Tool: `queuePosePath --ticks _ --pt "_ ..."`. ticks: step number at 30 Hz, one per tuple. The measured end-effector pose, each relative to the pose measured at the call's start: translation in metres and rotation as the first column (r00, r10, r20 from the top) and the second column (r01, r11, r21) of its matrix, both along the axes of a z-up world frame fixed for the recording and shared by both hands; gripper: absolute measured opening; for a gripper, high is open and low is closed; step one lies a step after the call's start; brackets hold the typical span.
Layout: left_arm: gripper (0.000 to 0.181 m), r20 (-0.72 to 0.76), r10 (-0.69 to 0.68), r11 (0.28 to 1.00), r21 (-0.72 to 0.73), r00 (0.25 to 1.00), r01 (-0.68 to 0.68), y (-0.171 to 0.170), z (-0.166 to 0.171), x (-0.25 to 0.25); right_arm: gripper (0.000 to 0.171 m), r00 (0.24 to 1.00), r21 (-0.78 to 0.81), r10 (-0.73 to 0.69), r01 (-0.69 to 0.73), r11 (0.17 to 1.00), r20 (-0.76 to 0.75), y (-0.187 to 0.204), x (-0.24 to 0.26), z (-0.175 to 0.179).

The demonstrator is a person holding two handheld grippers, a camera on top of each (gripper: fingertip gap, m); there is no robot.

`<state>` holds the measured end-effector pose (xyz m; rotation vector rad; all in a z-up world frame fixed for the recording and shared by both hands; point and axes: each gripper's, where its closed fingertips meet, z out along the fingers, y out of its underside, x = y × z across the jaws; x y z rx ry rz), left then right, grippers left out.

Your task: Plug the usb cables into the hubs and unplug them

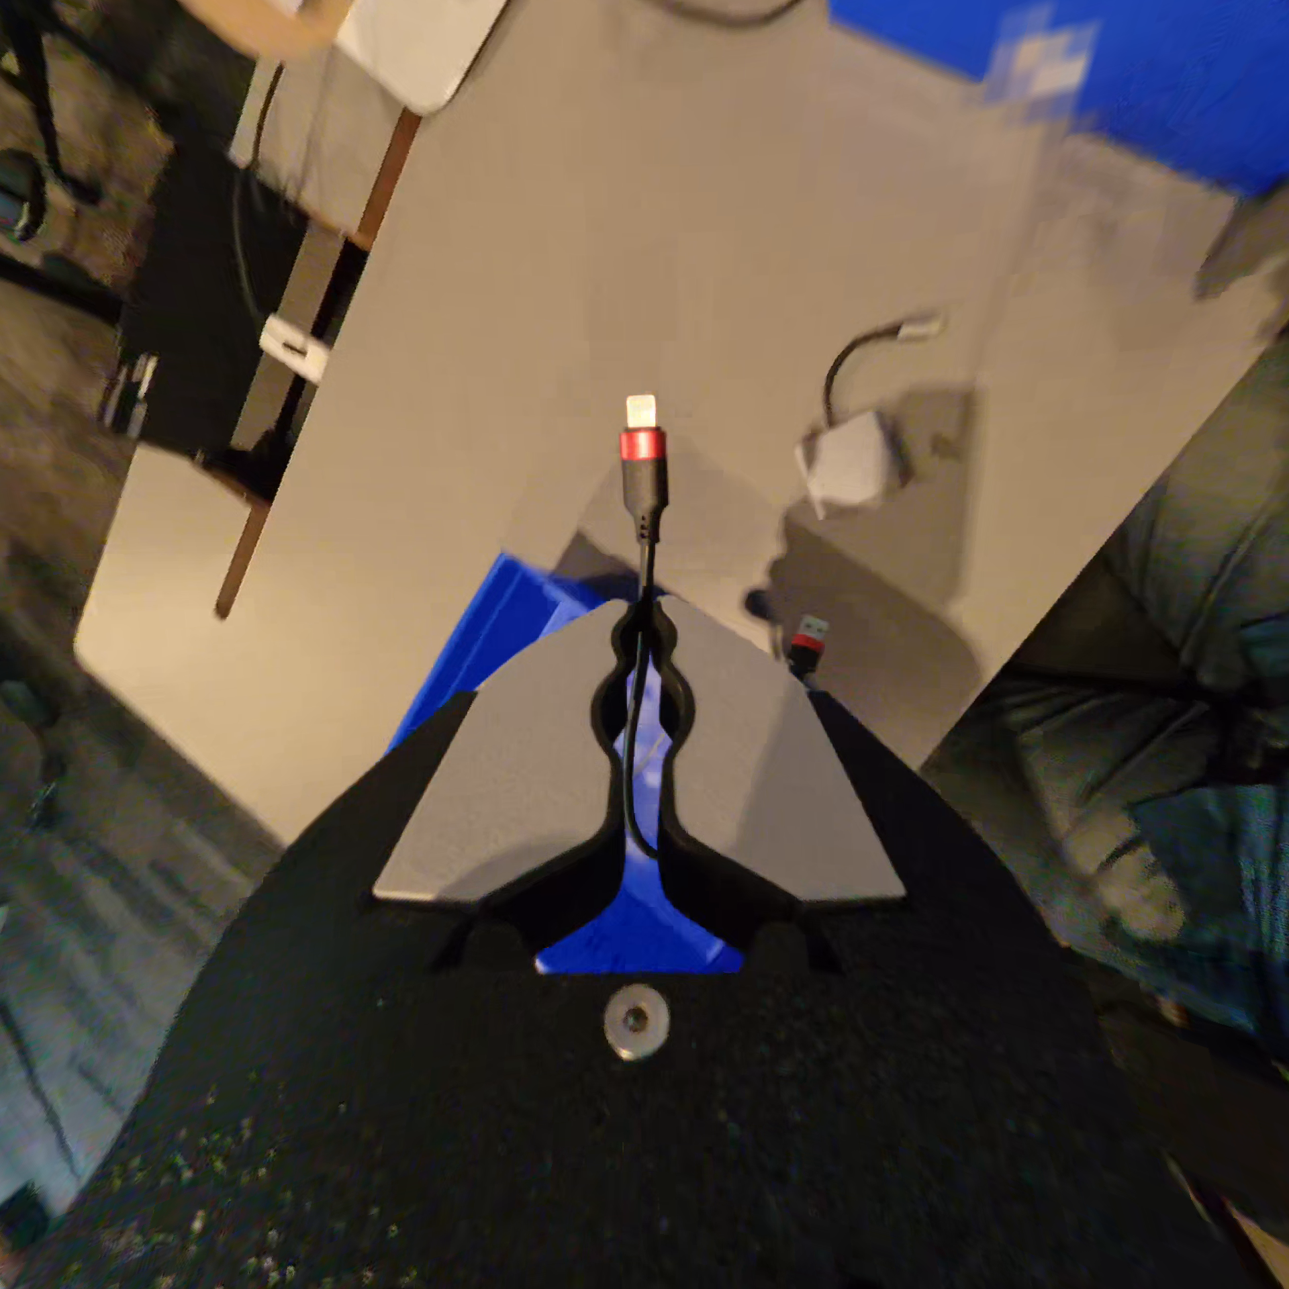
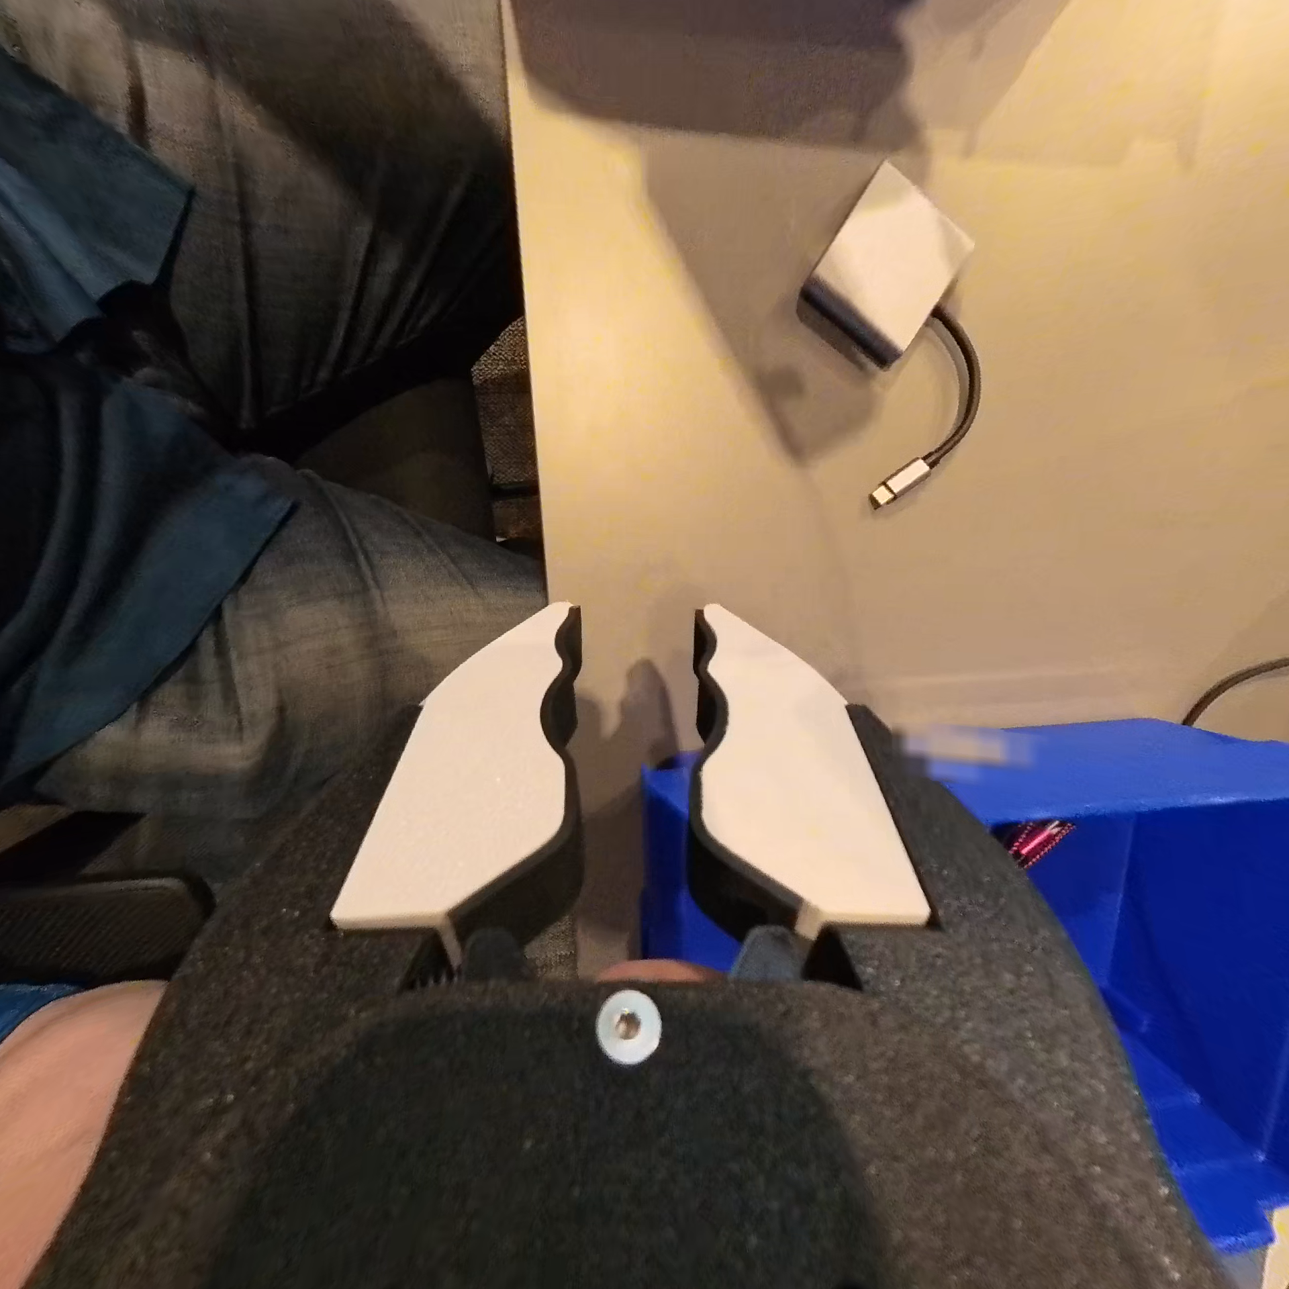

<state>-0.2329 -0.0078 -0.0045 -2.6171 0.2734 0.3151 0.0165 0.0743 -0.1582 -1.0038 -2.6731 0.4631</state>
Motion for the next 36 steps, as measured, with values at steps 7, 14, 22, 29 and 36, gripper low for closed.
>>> queuePosePath --ticks 7,14,22,29,36 --pt "0.003 0.189 -0.067 0.996 0.077 0.980 0.053 0.117 -0.037 0.032 0.030 1.000 -0.020 -0.021 0.021 1.000 -0.014 0.010 0.006 0.007" --pt "0.003 0.306 -0.017 0.994 0.106 0.952 -0.017 0.201 -0.087 0.029 0.030 0.999 -0.036 -0.037 0.037 0.999 -0.009 0.020 0.010 0.006" --pt "0.003 0.443 0.120 0.992 -0.020 0.888 -0.124 0.223 -0.168 0.006 0.030 0.999 -0.049 -0.045 0.045 0.998 0.011 0.028 0.014 0.000" --pt "0.003 0.454 0.226 0.972 -0.159 0.862 -0.171 0.208 -0.225 -0.009 0.030 0.999 -0.059 -0.048 0.048 0.997 0.008 0.031 0.015 0.000" --pt "0.041 0.385 0.271 0.954 -0.232 0.882 -0.192 0.194 -0.249 -0.018 0.030 0.999 -0.060 -0.044 0.045 0.997 0.013 0.031 0.015 -0.001"
